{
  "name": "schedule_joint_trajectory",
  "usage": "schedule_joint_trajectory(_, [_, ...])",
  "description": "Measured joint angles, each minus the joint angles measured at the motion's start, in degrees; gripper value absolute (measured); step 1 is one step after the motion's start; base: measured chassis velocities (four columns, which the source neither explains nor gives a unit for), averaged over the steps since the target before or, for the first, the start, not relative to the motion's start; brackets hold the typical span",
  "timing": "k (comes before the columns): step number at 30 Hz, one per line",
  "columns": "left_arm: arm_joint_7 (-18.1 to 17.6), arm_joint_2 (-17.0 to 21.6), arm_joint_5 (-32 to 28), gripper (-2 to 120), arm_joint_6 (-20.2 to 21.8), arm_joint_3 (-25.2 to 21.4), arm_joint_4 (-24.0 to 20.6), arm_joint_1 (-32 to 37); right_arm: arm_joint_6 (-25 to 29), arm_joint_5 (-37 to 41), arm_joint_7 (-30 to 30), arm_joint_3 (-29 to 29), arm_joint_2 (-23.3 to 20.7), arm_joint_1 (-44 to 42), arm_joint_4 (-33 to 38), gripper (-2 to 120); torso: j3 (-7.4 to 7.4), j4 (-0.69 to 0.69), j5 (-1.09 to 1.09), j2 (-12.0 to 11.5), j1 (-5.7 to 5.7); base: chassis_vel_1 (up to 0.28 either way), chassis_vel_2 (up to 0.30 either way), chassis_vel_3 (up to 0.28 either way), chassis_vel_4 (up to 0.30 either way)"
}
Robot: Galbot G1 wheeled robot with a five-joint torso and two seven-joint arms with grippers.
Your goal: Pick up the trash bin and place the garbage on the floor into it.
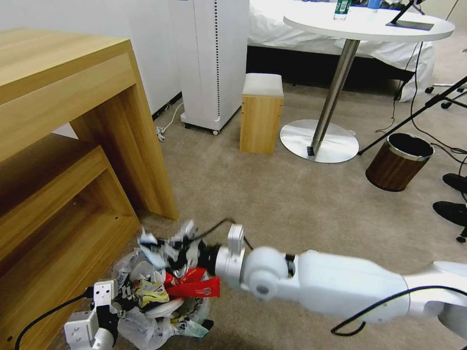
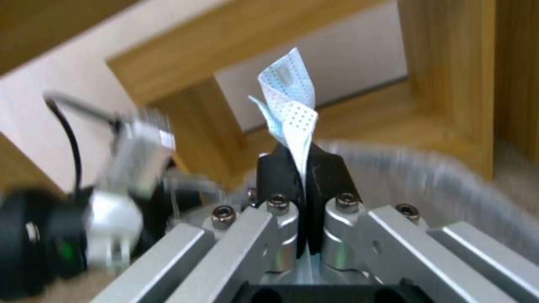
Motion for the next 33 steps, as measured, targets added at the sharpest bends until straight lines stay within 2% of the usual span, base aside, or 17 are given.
schedule_joint_trajectory(3, [0.5,-0.5,1.0,0,0.0,0.1,0.0,0.4,-0.6,-1.3,0.7,-0.5,-0.2,-1.0,-0.2,0,0.0,0.0,0.0,0.0,0.0,0.0,0.0,0.0,0.0])
schedule_joint_trajectory(4, [0.7,-0.7,1.4,0,0.0,0.2,0.0,0.5,-1.1,-1.3,0.5,-0.6,-0.2,-1.0,-0.3,7,0.0,0.0,0.0,0.0,0.0,0.0,0.0,0.0,0.0])
schedule_joint_trajectory(6, [0.8,-0.7,1.5,0,0.0,0.2,0.0,0.5,-1.3,-1.2,0.4,-0.6,-0.2,-1.0,-0.3,8,0.0,0.0,-0.01,0.0,0.0,0.0,0.0,0.0,0.0])
schedule_joint_trajectory(8, [1.0,-0.8,1.8,0,0.0,0.3,0.0,0.6,-2.2,-0.7,0.6,-0.6,-0.2,-0.9,-0.3,19,0.0,0.0,0.0,0.0,0.0,0.0,0.0,0.0,0.0])
schedule_joint_trajectory(11, [1.1,-0.8,1.8,0,0.0,0.3,0.0,0.5,-2.4,-0.5,0.7,-0.6,-0.2,-0.9,-0.3,23,0.0,0.0,0.0,0.0,0.0,0.0,0.0,0.0,0.0])
schedule_joint_trajectory(12, [1.1,-0.8,1.8,0,0.0,0.3,0.0,0.5,-2.5,-0.5,0.7,-0.5,-0.2,-0.9,-0.3,30,0.0,0.0,0.0,0.0,0.0,0.0,0.0,0.0,0.0])
schedule_joint_trajectory(13, [1.1,-0.8,1.8,0,0.0,0.3,0.0,0.5,-2.5,-0.5,0.7,-0.5,-0.2,-0.9,-0.3,30,0.0,0.0,0.0,0.0,0.0,0.0,0.0,0.0,0.0])
schedule_joint_trajectory(15, [1.5,-0.8,2.0,0,-0.2,0.2,0.0,0.5,-3.0,-0.4,0.8,-0.3,-0.4,-1.0,-0.3,43,0.0,0.0,0.0,0.0,0.0,0.0,0.0,0.0,0.0])
schedule_joint_trajectory(18, [1.6,-0.8,2.0,0,-0.2,0.2,0.0,0.5,-3.1,-0.4,0.7,-0.3,-0.5,-1.0,-0.2,48,0.0,0.0,0.0,0.0,0.0,0.0,0.0,0.0,0.0])
schedule_joint_trajectory(19, [1.7,-0.8,2.1,0,-0.2,0.2,0.0,0.6,-3.1,-0.4,0.7,-0.3,-0.7,-1.0,-0.2,58,0.0,0.0,-0.01,0.0,0.0,0.0,0.0,0.0,0.0])
schedule_joint_trajectory(21, [1.8,-0.8,2.1,0,-0.2,0.2,0.0,0.6,-3.1,-0.4,0.7,-0.2,-0.8,-1.0,-0.2,62,0.0,0.0,0.0,0.0,0.0,0.0,0.0,0.0,0.0])
schedule_joint_trajectory(23, [2.0,-0.9,2.5,0,-0.3,0.4,0.1,0.6,-3.5,-0.1,0.7,0.0,-0.9,-1.3,-0.1,75,0.0,0.0,0.0,0.0,0.0,0.0,0.0,0.0,0.0])
schedule_joint_trajectory(24, [2.0,-0.9,2.5,0,-0.3,0.4,0.1,0.6,-3.5,-0.1,0.7,0.0,-0.9,-1.3,-0.1,75,0.0,0.0,0.0,0.0,0.0,0.0,0.0,0.0,0.0])
schedule_joint_trajectory(27, [2.1,-0.9,3.2,0,-0.3,0.8,0.3,0.6,-4.2,-0.2,0.9,-0.3,-0.7,-1.5,-0.4,90,0.0,0.0,-0.01,0.0,0.0,0.0,0.0,0.0,0.0])
schedule_joint_trajectory(28, [2.1,-0.9,3.2,0,-0.3,0.8,0.3,0.6,-4.2,-0.2,0.9,-0.3,-0.7,-1.5,-0.4,90,0.0,0.0,-0.01,0.0,0.0,0.0,0.0,0.0,0.0])
schedule_joint_trajectory(30, [2.1,-0.9,3.3,0,-0.3,0.8,0.3,0.7,-4.3,0.1,1.2,-0.5,-0.3,-0.8,-0.5,97,0.0,0.0,-0.01,0.0,0.0,0.0,0.0,0.0,0.0])
schedule_joint_trajectory(33, [2.1,-0.9,3.6,0,-0.2,1.0,0.3,0.8,-4.0,0.1,1.7,-0.6,0.1,-0.1,-0.9,100,0.01,0.0,0.0,0.0,0.0,0.0,0.0,0.0,0.0])
